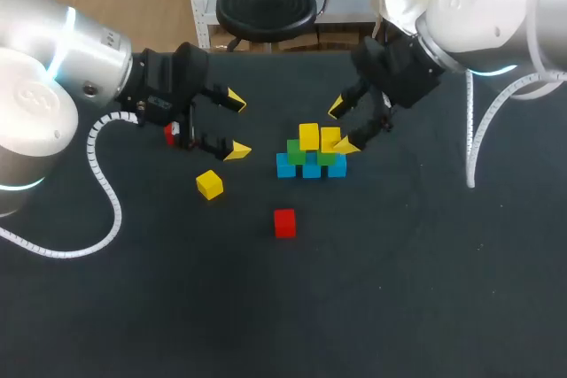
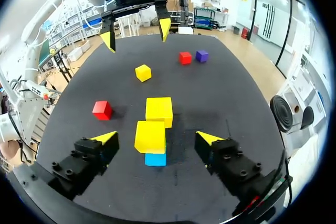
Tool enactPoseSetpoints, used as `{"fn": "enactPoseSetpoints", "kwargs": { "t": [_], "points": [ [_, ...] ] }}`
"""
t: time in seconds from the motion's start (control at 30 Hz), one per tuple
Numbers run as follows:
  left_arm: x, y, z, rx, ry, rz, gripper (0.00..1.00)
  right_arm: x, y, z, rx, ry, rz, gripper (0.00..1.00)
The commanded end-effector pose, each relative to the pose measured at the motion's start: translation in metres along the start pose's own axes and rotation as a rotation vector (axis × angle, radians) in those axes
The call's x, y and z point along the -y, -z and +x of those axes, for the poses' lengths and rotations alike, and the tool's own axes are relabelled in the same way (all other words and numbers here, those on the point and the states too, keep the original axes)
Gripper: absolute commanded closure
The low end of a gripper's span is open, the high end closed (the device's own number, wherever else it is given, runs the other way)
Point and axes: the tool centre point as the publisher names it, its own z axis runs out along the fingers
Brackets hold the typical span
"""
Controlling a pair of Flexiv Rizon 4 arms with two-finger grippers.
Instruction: Place the blue cubes, place green cubes on the blue cubes, place the yellow cubes on the green cubes, then place the red cubes on the yellow cubes, and place purple cube on the red cubes.
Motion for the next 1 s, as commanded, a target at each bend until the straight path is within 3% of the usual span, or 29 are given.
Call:
{"fn": "enactPoseSetpoints", "kwargs": {
  "t": [0.03,0.27,0.3,0.33,0.37,0.4,1.0],
  "points": [
    [0.001,0.0,0.002,0.007,-0.003,-0.002,0.0,-0.01,0.012,0.006,0.033,0.002,0.035,0.0],
    [0.001,0.0,0.002,0.007,-0.003,-0.002,0.0,-0.02,0.033,0.016,0.117,0.003,0.087,0.0],
    [0.001,0.0,0.002,0.007,-0.003,-0.002,0.0,-0.021,0.035,0.018,0.119,-0.002,0.093,0.17],
    [0.001,0.0,0.002,0.007,-0.003,-0.002,0.0,-0.022,0.036,0.019,0.12,-0.001,0.092,0.56],
    [0.001,0.0,0.002,0.007,-0.003,-0.002,0.0,-0.023,0.036,0.019,0.12,-0.003,0.092,0.73],
    [0.001,0.0,0.002,0.007,-0.003,-0.002,0.0,-0.023,0.036,0.02,0.12,-0.004,0.091,1.0],
    [0.001,0.0,0.002,0.007,-0.003,-0.002,0.0,-0.013,0.014,0.018,0.137,-0.001,0.034,1.0]
  ]
}}
